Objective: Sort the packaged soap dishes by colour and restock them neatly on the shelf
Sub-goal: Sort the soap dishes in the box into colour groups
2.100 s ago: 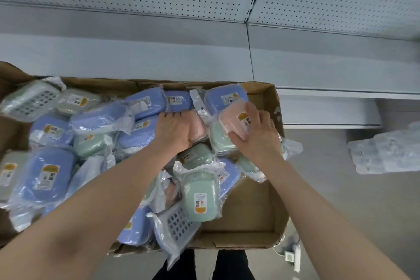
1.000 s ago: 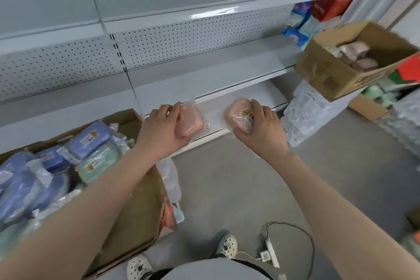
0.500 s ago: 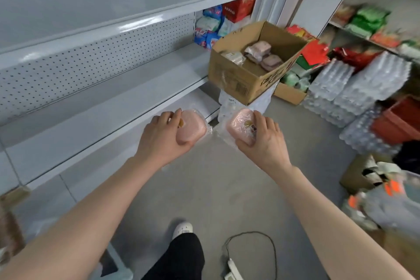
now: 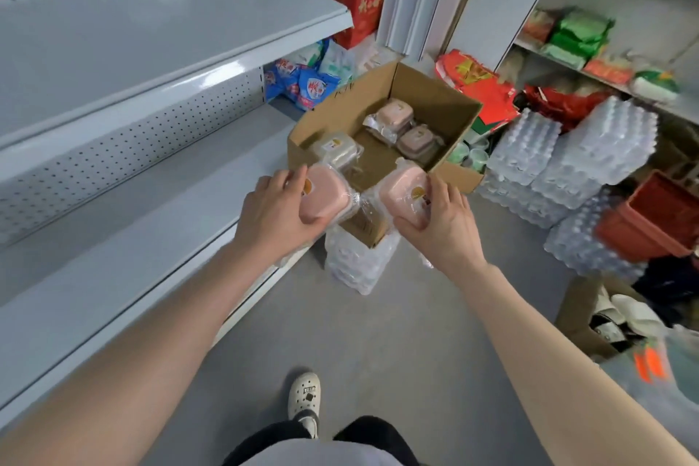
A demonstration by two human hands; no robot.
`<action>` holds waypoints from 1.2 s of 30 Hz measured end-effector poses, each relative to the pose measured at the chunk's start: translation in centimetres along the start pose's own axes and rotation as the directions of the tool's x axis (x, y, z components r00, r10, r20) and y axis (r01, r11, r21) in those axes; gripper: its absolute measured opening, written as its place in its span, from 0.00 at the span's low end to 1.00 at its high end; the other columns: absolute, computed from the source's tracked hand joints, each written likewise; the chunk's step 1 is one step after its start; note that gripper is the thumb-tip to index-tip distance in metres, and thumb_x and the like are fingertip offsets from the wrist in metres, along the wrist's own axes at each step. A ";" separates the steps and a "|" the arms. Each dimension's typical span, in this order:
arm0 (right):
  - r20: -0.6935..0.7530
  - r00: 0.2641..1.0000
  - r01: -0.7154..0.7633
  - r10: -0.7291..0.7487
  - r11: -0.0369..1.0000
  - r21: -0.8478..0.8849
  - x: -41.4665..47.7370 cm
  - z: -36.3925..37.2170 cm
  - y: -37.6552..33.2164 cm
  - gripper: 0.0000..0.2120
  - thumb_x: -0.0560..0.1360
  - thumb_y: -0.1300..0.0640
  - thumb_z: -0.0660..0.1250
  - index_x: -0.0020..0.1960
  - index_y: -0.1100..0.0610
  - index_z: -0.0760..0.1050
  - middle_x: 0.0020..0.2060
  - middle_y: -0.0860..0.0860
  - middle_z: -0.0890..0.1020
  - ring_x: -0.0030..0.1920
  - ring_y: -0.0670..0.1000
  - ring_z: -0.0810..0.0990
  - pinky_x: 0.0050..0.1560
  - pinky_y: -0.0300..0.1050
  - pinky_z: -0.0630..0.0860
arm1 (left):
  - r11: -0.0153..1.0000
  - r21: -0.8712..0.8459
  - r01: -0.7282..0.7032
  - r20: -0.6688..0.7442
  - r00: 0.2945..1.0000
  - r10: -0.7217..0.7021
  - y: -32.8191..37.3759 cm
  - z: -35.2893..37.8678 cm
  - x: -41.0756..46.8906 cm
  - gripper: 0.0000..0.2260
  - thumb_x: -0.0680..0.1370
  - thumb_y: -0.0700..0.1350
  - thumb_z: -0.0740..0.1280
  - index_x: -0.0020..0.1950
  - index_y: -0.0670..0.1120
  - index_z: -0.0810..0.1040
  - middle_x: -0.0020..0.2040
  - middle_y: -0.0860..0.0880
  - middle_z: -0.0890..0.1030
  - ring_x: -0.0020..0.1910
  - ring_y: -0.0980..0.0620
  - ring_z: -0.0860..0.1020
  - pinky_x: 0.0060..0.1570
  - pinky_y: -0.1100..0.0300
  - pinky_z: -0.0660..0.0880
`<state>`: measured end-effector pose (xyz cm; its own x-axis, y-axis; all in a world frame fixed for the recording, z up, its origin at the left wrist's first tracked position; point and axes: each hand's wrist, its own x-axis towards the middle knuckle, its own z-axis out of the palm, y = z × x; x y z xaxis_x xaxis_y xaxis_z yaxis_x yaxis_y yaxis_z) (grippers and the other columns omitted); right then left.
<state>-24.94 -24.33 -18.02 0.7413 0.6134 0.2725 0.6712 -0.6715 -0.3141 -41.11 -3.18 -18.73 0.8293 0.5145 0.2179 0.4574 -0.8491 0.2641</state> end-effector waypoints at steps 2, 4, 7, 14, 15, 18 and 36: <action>-0.010 0.999 -0.038 0.039 0.999 0.016 3.3 0.2 1.4 0.39 0.70 0.41 0.71 0.73 0.57 0.63 0.60 0.55 0.75 0.58 0.58 0.74 0.59 0.52 0.72 | 1.000 -0.001 -0.003 0.012 1.000 0.003 0.5 0.5 3.9 0.36 0.69 0.66 0.68 0.70 0.47 0.66 0.59 0.45 0.74 0.54 0.40 0.74 0.45 0.48 0.77; -0.013 0.998 -0.054 0.054 0.998 0.026 6.3 0.6 2.9 0.40 0.70 0.41 0.72 0.74 0.57 0.61 0.63 0.55 0.75 0.61 0.57 0.73 0.61 0.52 0.71 | 1.000 0.005 -0.009 0.017 1.000 0.009 1.0 1.5 7.3 0.38 0.70 0.65 0.67 0.72 0.46 0.63 0.62 0.45 0.72 0.56 0.41 0.72 0.47 0.49 0.76; 0.006 0.998 -0.063 0.063 0.997 0.053 11.3 1.8 5.4 0.41 0.70 0.42 0.72 0.75 0.57 0.60 0.66 0.55 0.73 0.64 0.58 0.72 0.63 0.52 0.71 | 1.000 0.013 0.013 0.035 0.999 -0.013 1.6 3.3 12.0 0.38 0.71 0.65 0.67 0.74 0.46 0.62 0.65 0.45 0.71 0.60 0.41 0.70 0.49 0.49 0.74; 0.036 0.999 -0.017 0.014 0.996 0.091 26.4 4.6 12.9 0.42 0.70 0.42 0.71 0.76 0.58 0.58 0.65 0.56 0.73 0.64 0.58 0.72 0.62 0.54 0.71 | 0.992 0.049 0.115 0.042 0.992 -0.118 3.8 8.4 21.6 0.37 0.70 0.65 0.68 0.73 0.47 0.64 0.64 0.45 0.71 0.61 0.42 0.71 0.54 0.49 0.73; 0.053 0.999 -0.009 0.004 0.996 0.094 29.0 5.0 14.2 0.42 0.69 0.41 0.71 0.75 0.58 0.59 0.64 0.56 0.73 0.63 0.59 0.72 0.61 0.55 0.72 | 0.988 0.057 0.146 0.053 0.987 -0.149 4.2 9.2 22.9 0.37 0.70 0.66 0.67 0.73 0.47 0.64 0.64 0.46 0.72 0.61 0.42 0.72 0.53 0.50 0.73; 0.115 0.990 0.062 -0.079 0.988 0.141 36.7 6.5 18.5 0.39 0.67 0.44 0.72 0.71 0.59 0.63 0.59 0.58 0.75 0.58 0.61 0.73 0.57 0.56 0.73 | 0.962 0.085 0.260 0.102 0.958 -0.268 6.3 11.8 26.8 0.37 0.71 0.67 0.65 0.73 0.49 0.61 0.65 0.46 0.71 0.61 0.44 0.72 0.53 0.51 0.75; 0.799 0.443 0.754 -0.407 0.652 -0.086 48.3 23.0 26.1 0.40 0.72 0.54 0.72 0.76 0.47 0.53 0.74 0.50 0.64 0.74 0.56 0.61 0.74 0.56 0.57 | 0.865 0.237 0.443 0.235 0.837 -0.494 8.8 21.7 36.3 0.36 0.72 0.68 0.61 0.73 0.49 0.63 0.66 0.46 0.73 0.64 0.42 0.72 0.61 0.48 0.75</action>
<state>28.15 -2.69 -33.99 0.0477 0.8774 -0.4775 0.9968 -0.0112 0.0790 -0.02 5.43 -28.84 0.5441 0.8219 -0.1687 0.8390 -0.5344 0.1024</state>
